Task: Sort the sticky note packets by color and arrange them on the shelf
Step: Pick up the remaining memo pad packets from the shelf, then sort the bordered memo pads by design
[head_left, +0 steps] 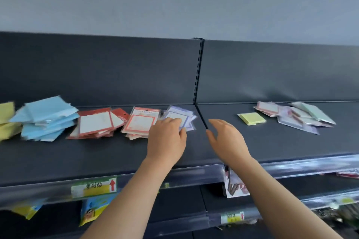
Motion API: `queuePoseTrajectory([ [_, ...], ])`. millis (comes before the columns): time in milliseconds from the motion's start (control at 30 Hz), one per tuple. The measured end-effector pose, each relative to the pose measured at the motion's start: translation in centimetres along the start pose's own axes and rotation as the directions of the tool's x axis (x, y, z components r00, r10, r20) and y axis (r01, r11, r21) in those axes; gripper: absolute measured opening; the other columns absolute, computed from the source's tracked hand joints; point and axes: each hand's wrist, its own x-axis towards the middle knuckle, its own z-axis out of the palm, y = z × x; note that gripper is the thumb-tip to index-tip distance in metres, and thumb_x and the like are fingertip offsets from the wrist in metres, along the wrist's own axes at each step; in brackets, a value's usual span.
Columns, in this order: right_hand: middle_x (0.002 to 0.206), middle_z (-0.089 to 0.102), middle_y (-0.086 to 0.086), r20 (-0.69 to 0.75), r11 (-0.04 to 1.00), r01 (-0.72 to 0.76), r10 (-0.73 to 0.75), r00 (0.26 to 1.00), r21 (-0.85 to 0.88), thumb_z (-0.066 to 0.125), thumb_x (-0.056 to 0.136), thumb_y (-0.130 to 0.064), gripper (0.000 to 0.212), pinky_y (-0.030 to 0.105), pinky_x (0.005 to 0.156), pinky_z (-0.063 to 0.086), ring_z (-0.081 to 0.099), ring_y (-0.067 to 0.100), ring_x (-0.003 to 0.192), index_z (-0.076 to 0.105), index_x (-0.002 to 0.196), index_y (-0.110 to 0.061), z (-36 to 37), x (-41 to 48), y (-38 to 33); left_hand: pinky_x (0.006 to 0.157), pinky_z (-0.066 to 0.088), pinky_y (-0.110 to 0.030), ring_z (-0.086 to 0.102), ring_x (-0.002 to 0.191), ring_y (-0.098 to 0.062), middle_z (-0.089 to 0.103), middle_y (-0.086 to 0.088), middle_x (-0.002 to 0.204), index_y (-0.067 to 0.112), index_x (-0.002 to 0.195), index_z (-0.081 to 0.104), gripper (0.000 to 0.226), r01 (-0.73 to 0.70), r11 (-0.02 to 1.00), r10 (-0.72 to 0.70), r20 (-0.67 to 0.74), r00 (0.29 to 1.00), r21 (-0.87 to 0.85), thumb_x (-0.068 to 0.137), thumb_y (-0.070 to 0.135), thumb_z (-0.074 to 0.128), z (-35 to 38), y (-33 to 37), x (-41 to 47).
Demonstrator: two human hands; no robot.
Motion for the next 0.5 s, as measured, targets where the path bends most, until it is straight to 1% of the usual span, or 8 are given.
queuePoseTrajectory([
  [67,0.119,0.062,0.011,-0.011,0.999,-0.046,0.046,0.999,-0.013,0.047,0.097,-0.023,0.031,0.038,0.091,0.043,0.054,0.03,0.111,0.058,0.117,-0.002,-0.7,0.2,2.0,0.071,0.04,-0.034,0.058,0.09,-0.028,0.066,-0.003,0.093,0.013,0.086,0.06,0.02,-0.037,0.999,0.037,0.035,0.999,-0.011,0.094,0.025,0.048,1.4,1.5,0.9],
  [100,0.121,0.061,0.01,-0.019,0.998,-0.065,0.065,0.998,-0.02,0.047,0.097,-0.024,0.032,0.037,0.091,0.043,0.054,0.03,0.112,0.058,0.118,-0.002,-1.0,0.4,3.0,0.072,0.04,-0.034,0.058,0.091,-0.028,0.066,-0.003,0.094,0.014,0.087,0.06,0.019,-0.051,0.998,0.053,0.046,0.998,-0.03,0.094,0.025,0.047,2.1,2.3,1.4],
  [167,0.125,0.06,0.008,-0.032,0.994,-0.109,0.108,0.994,-0.025,0.047,0.097,-0.024,0.033,0.035,0.092,0.041,0.053,0.029,0.114,0.057,0.122,-0.005,-1.6,0.7,5.0,0.083,0.042,-0.035,0.058,0.1,-0.027,0.067,-0.003,0.105,0.013,0.107,0.065,0.025,-0.061,0.995,0.066,0.066,0.996,-0.073,0.096,0.026,0.048,3.4,3.7,2.5],
  [233,0.131,0.057,0.006,-0.04,0.988,-0.149,0.148,0.988,-0.029,0.047,0.098,-0.025,0.037,0.033,0.094,0.04,0.052,0.027,0.118,0.054,0.13,-0.009,-2.2,1.0,7.1,0.087,0.041,-0.035,0.056,0.105,-0.026,0.066,-0.002,0.111,0.015,0.12,0.063,0.03,-0.071,0.994,0.079,0.09,0.993,-0.087,0.097,0.027,0.048,4.7,5.1,3.7],
  [300,0.132,0.057,0.004,-0.062,0.982,-0.187,0.184,0.981,-0.037,0.048,0.097,-0.024,0.039,0.032,0.094,0.04,0.052,0.027,0.119,0.053,0.133,-0.012,-2.6,1.3,9.2,0.086,0.043,-0.035,0.055,0.104,-0.025,0.064,-0.002,0.112,0.016,0.123,0.06,0.032,-0.083,0.991,0.096,0.125,0.988,-0.108,0.097,0.028,0.046,6.3,6.6,4.8],
  [367,0.132,0.057,0.005,-0.078,0.972,-0.231,0.228,0.971,-0.041,0.048,0.097,-0.023,0.037,0.033,0.094,0.04,0.052,0.027,0.118,0.054,0.131,-0.012,-3.0,1.5,11.4,0.088,0.044,-0.035,0.054,0.106,-0.025,0.063,-0.002,0.115,0.015,0.125,0.059,0.032,-0.081,0.989,0.102,0.175,0.979,-0.126,0.098,0.028,0.045,8.0,8.1,5.5],
  [433,0.132,0.057,0.006,-0.074,0.963,-0.267,0.263,0.962,-0.042,0.048,0.097,-0.021,0.035,0.033,0.094,0.039,0.053,0.027,0.118,0.055,0.129,-0.01,-3.3,1.6,13.7,0.089,0.044,-0.035,0.052,0.108,-0.025,0.061,-0.003,0.117,0.013,0.124,0.057,0.032,-0.079,0.99,0.106,0.236,0.966,-0.119,0.099,0.028,0.044,9.6,9.6,5.9],
  [500,0.135,0.054,0.006,-0.073,0.955,-0.293,0.29,0.954,-0.033,0.048,0.097,-0.021,0.037,0.032,0.096,0.038,0.051,0.026,0.121,0.052,0.132,-0.01,-3.5,1.9,16.1,0.09,0.042,-0.035,0.05,0.111,-0.026,0.059,-0.004,0.119,0.012,0.124,0.055,0.032,-0.078,0.992,0.104,0.282,0.954,-0.101,0.1,0.03,0.042,11.1,10.9,6.3],
])
